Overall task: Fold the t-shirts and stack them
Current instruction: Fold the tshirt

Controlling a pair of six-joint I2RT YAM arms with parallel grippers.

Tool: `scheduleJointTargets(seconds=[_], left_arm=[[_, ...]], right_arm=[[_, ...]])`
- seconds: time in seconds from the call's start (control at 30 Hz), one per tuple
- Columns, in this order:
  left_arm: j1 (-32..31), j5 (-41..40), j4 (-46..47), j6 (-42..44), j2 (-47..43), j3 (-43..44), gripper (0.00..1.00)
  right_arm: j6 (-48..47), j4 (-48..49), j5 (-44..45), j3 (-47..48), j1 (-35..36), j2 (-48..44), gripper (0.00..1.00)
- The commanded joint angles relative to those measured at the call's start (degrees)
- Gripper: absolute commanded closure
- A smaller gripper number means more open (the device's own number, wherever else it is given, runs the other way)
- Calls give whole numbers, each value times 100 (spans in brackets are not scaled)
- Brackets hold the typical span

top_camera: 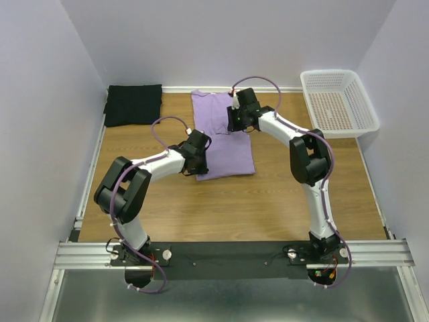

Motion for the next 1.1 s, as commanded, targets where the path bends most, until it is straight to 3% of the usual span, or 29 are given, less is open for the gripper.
scheduleJointTargets(seconds=[0.0, 0.13, 0.3, 0.53, 0.8, 1.07], left_arm=[[-7, 111, -410, 162, -172, -265, 69], [-33, 243, -446, 162, -567, -589, 68], [-34, 243, -463, 39, -1339, -986, 61], [-16, 426, -112, -277, -2080, -827, 60], [247, 929, 468, -303, -1334, -1117, 66], [740, 1333, 566, -313, -982, -1838, 70]], right_arm=[[332, -5, -277, 261, -87, 191, 68], [464, 12, -514, -186, -87, -370, 65], [692, 170, -1163, -1519, -87, -1573, 62], [1421, 1118, -3194, -3497, -79, -2551, 60], [1484, 1927, -3986, -4756, -228, -2420, 61], [1335, 2227, -4821, -5601, -1124, -1708, 62]])
